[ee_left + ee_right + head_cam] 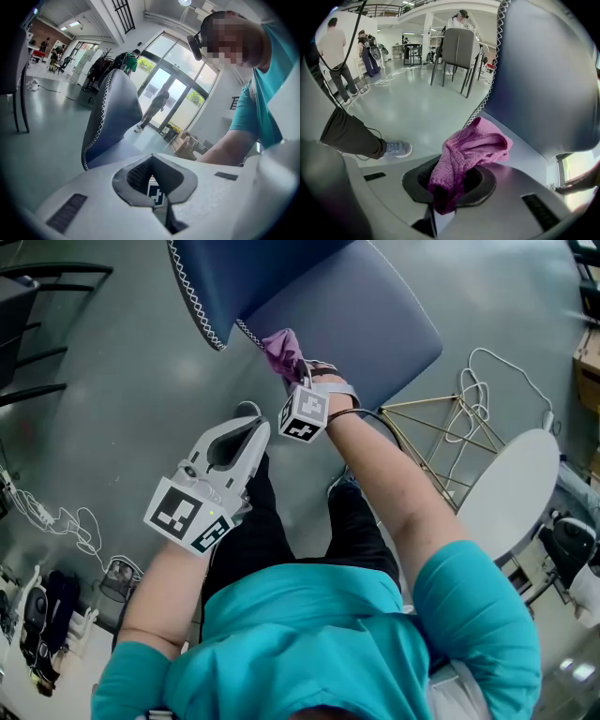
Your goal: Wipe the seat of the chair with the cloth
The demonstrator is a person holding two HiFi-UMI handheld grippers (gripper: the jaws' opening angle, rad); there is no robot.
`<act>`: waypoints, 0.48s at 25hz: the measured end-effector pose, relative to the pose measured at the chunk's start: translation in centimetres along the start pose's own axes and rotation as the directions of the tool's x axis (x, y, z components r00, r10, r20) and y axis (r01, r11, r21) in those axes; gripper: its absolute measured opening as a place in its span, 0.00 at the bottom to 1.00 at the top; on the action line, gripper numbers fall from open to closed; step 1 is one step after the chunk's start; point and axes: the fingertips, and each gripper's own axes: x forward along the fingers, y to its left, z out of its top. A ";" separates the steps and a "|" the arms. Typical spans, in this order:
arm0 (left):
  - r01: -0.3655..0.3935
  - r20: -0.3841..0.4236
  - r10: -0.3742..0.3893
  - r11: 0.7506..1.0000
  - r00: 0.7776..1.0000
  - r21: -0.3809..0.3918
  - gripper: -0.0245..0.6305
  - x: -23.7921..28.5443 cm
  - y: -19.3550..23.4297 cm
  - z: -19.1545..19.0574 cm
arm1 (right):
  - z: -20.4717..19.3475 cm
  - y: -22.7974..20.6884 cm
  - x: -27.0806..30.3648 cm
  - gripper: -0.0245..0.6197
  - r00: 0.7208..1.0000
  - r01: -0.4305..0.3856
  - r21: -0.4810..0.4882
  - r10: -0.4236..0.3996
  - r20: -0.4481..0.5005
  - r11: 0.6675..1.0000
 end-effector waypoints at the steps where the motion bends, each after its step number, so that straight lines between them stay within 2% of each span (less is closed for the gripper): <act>1: 0.003 -0.002 -0.003 1.000 1.000 0.002 0.04 0.2 -0.2 0.1 | -0.2 0.1 -0.1 0.12 1.000 -0.003 0.001 0.003 -0.002 1.000; 12: 0.031 -0.019 -0.030 0.999 0.999 0.012 0.04 2.2 -2.1 -0.1 | -2.9 2.1 -1.6 0.12 1.000 -0.028 0.018 0.028 -0.011 0.999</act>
